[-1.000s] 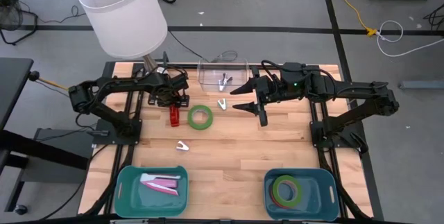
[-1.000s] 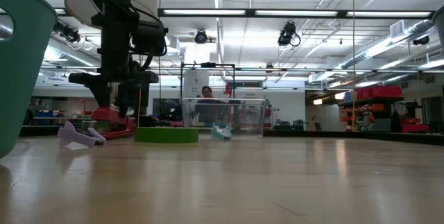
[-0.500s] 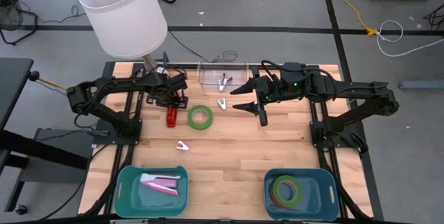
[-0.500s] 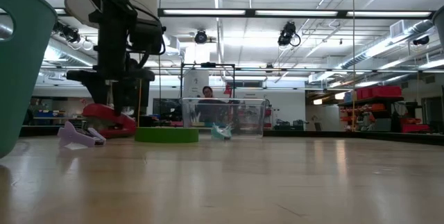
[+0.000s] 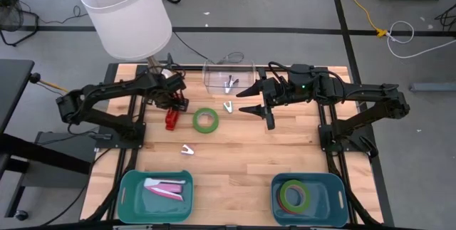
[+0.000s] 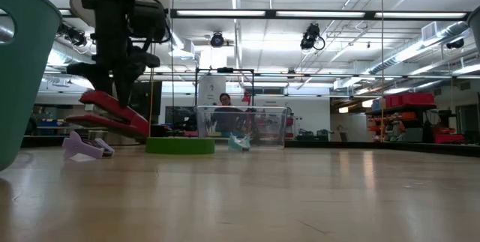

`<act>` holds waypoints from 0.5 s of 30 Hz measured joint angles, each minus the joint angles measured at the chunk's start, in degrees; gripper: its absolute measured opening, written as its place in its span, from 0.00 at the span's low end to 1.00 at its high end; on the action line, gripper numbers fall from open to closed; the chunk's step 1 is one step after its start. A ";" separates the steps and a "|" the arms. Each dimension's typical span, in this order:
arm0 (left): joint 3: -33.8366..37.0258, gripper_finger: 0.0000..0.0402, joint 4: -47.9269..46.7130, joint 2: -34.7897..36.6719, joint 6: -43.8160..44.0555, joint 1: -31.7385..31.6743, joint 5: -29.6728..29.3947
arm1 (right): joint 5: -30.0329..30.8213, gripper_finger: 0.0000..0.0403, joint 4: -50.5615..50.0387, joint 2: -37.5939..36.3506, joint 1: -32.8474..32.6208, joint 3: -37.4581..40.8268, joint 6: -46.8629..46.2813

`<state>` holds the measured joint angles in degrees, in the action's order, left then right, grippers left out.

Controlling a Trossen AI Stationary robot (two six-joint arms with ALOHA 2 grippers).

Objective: Pick and place Stapler, Stapler remover, tape
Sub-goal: Put the red stapler into the green bin

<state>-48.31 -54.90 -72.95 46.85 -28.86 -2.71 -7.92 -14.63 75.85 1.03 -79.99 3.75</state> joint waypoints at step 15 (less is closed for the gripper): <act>0.00 0.37 0.26 12.07 -4.44 0.62 7.21 | 0.00 0.52 0.04 0.00 0.00 0.02 -0.01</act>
<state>-48.31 -54.64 -60.88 42.41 -28.24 4.51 -7.92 -14.59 75.85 1.03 -79.96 3.74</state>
